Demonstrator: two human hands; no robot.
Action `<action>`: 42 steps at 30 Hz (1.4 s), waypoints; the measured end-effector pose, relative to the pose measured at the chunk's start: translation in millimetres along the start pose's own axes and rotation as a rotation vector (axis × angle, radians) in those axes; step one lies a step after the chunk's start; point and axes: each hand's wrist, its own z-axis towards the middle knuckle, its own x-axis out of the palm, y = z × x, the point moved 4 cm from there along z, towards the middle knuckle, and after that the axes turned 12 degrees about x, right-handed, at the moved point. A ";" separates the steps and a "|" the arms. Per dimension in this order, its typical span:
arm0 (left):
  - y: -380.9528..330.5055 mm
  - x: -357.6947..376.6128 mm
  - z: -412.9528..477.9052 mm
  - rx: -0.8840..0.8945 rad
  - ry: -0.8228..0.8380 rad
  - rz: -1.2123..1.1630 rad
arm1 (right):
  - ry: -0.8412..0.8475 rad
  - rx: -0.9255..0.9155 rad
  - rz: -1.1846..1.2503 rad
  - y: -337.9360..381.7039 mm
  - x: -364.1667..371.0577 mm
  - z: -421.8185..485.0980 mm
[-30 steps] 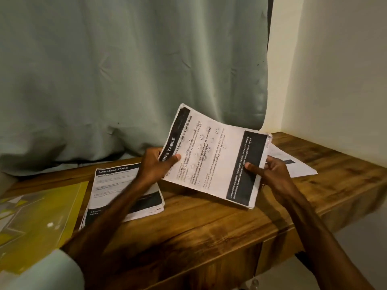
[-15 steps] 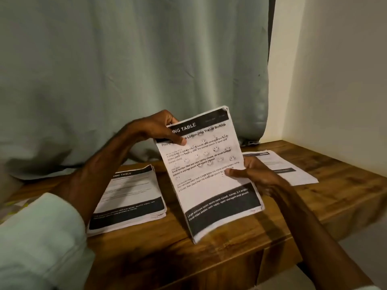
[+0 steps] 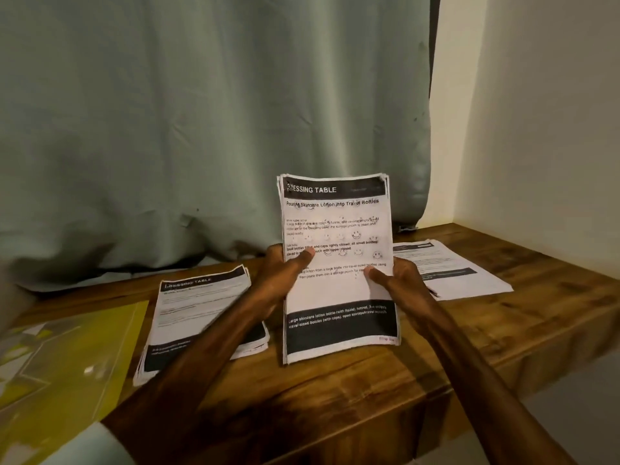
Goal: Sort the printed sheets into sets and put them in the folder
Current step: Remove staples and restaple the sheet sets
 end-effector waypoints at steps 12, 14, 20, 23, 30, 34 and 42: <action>-10.7 18.5 -11.4 0.291 -0.054 0.203 | -0.288 -0.180 -0.094 1.1 -3.8 -7.4; 21.3 19.5 -25.9 0.188 -0.033 0.239 | -0.259 -0.128 -0.091 -26.7 1.6 -12.1; 23.8 16.0 -20.4 0.152 -0.103 0.227 | -0.239 -0.140 -0.031 -20.9 4.6 -12.8; 22.3 15.1 -22.5 0.139 -0.105 0.201 | -0.240 -0.155 -0.020 -19.8 4.1 -9.9; 44.0 13.4 -29.6 0.092 -0.081 0.189 | -0.222 -0.124 -0.063 -46.1 5.6 -11.5; 46.8 14.9 -29.4 0.098 -0.080 0.200 | -0.229 -0.116 -0.056 -46.1 3.8 -13.1; 48.6 10.6 -30.0 0.094 0.009 0.193 | -0.113 0.033 -0.016 -48.6 -1.0 -8.1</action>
